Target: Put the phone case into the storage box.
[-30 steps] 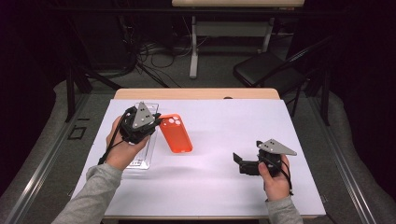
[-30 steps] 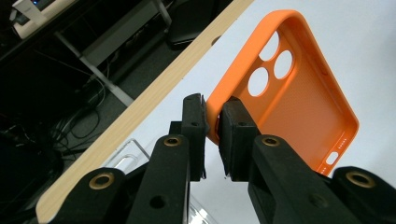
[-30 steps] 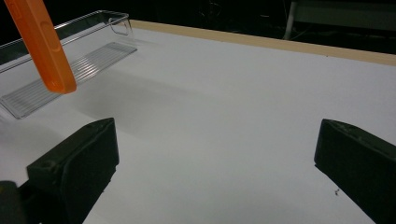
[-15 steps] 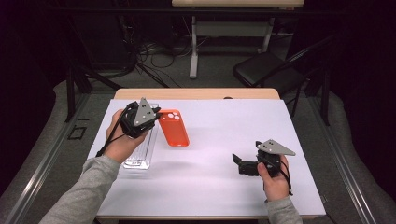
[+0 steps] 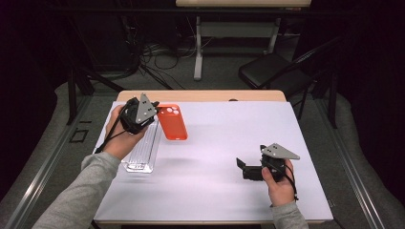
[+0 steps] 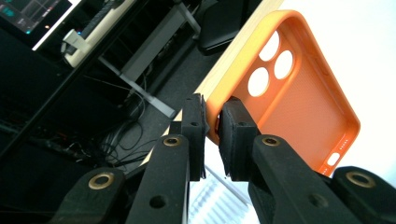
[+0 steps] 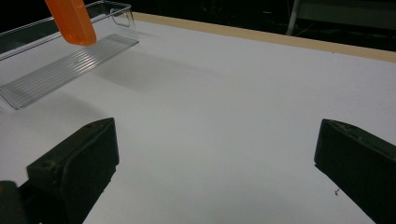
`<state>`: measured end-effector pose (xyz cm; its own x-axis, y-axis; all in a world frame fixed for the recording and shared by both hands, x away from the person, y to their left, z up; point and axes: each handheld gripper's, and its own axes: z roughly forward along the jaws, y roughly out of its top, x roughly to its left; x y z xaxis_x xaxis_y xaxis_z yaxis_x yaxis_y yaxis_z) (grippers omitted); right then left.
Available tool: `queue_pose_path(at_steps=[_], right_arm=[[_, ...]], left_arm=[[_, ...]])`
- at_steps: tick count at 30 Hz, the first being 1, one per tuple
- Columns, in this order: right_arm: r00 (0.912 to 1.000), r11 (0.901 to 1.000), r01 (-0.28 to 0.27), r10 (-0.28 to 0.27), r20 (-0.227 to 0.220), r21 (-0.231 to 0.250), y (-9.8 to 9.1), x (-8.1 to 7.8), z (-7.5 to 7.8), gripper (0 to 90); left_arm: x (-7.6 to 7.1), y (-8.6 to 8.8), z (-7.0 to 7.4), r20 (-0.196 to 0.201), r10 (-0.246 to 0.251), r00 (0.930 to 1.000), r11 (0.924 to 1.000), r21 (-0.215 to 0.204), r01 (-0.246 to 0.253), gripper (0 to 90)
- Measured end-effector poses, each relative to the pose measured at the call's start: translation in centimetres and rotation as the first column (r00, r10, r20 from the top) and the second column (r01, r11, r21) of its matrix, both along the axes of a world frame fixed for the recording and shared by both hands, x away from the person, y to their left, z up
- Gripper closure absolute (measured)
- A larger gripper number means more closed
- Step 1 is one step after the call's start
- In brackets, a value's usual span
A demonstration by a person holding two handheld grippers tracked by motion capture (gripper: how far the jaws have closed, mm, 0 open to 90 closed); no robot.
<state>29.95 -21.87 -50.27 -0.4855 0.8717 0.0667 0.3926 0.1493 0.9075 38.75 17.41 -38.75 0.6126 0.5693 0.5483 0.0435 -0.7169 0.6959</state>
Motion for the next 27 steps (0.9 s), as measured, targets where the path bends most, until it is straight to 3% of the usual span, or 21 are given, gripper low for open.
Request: queue_pose_path(at_steps=[10,27], right_arm=[[1.0000,1.0000,0.007,-0.007,0.000,0.002,0.0,-0.1,0.0,0.0],[0.9997,0.9997,0.024,-0.024,0.003,-0.007,0.0,-0.1,-0.1,0.0]], left_arm=[[1.3,1.5,0.3,0.029,0.033,0.9990,0.9994,0.008,-0.034,81.5],[4.6,2.9,0.0,0.059,0.047,0.9972,0.9987,0.019,-0.048,81.5]])
